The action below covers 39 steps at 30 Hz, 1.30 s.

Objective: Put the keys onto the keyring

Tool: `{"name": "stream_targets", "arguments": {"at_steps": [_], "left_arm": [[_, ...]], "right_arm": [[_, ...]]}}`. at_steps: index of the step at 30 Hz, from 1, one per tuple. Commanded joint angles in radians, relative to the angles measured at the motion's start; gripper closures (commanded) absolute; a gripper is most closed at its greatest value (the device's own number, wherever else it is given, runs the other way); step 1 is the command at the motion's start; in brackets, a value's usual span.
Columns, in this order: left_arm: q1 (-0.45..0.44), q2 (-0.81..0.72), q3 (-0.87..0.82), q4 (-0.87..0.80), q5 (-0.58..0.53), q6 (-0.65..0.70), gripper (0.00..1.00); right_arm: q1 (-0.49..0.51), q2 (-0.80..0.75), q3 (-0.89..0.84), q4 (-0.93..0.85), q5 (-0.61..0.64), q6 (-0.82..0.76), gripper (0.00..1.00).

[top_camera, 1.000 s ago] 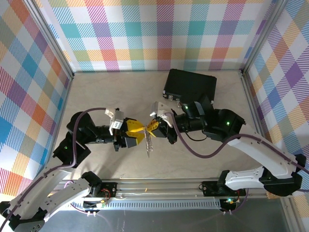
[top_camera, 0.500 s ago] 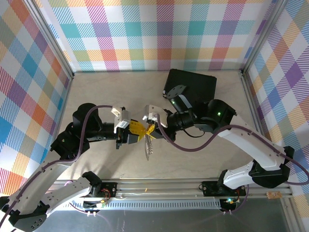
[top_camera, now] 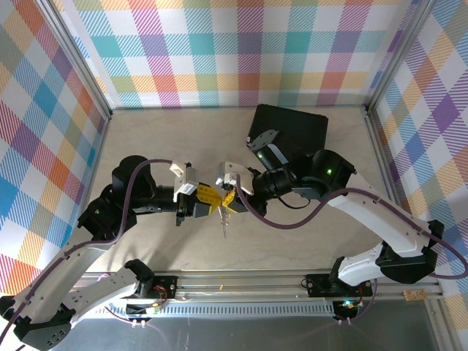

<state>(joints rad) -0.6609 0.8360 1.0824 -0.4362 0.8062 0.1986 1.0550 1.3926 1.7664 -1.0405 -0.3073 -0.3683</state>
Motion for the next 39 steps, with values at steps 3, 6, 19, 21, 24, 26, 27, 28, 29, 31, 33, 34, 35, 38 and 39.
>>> {"name": "stream_targets", "arguments": {"at_steps": [3, 6, 19, 21, 24, 26, 27, 28, 29, 31, 33, 34, 35, 38, 39], "left_arm": [[-0.011, -0.009, -0.010, 0.014, 0.008, -0.001, 0.82], [-0.011, -0.006, -0.015, 0.013, 0.007, -0.001, 0.79], [-0.011, -0.051, -0.068, 0.074, 0.004, -0.047, 1.00], [-0.011, -0.060, -0.074, 0.115, 0.019, -0.074, 1.00], [-0.011, -0.071, -0.097, 0.243, 0.050, -0.150, 1.00], [-0.011, -0.083, -0.138, 0.376, 0.066, -0.234, 1.00], [-0.011, -0.087, -0.162, 0.451, 0.068, -0.284, 1.00], [-0.011, -0.091, -0.183, 0.513, 0.070, -0.322, 1.00], [-0.011, -0.093, -0.204, 0.581, 0.070, -0.365, 1.00], [-0.011, -0.097, -0.243, 0.696, 0.066, -0.431, 1.00], [-0.011, -0.086, -0.278, 0.785, 0.060, -0.477, 1.00], [-0.011, -0.078, -0.286, 0.811, 0.061, -0.490, 1.00], [-0.011, -0.072, -0.294, 0.842, 0.061, -0.508, 1.00], [-0.011, -0.067, -0.327, 0.958, 0.047, -0.570, 1.00], [-0.011, -0.065, -0.339, 0.991, 0.044, -0.589, 1.00]], "right_arm": [[0.008, -0.027, 0.023, 0.032, -0.051, -0.005, 1.00], [0.008, -0.026, 0.021, 0.043, -0.067, 0.000, 1.00], [0.009, -0.028, -0.019, 0.090, -0.096, 0.017, 1.00], [0.008, -0.029, -0.022, 0.094, -0.091, 0.023, 1.00], [0.008, -0.047, -0.046, 0.126, -0.095, 0.038, 0.93], [0.008, -0.073, -0.082, 0.177, -0.109, 0.060, 0.85], [0.009, -0.084, -0.097, 0.198, -0.114, 0.070, 0.82], [0.009, -0.095, -0.112, 0.221, -0.118, 0.083, 0.79], [0.008, -0.106, -0.127, 0.243, -0.121, 0.093, 0.77], [0.009, -0.125, -0.156, 0.285, -0.122, 0.111, 0.74], [0.008, -0.134, -0.174, 0.310, -0.117, 0.119, 0.73], [0.009, -0.138, -0.181, 0.316, -0.111, 0.121, 0.74], [0.009, -0.143, -0.187, 0.324, -0.100, 0.123, 0.76], [0.008, -0.166, -0.211, 0.351, -0.079, 0.130, 0.83], [0.007, -0.175, -0.220, 0.362, -0.071, 0.132, 0.86]]}}
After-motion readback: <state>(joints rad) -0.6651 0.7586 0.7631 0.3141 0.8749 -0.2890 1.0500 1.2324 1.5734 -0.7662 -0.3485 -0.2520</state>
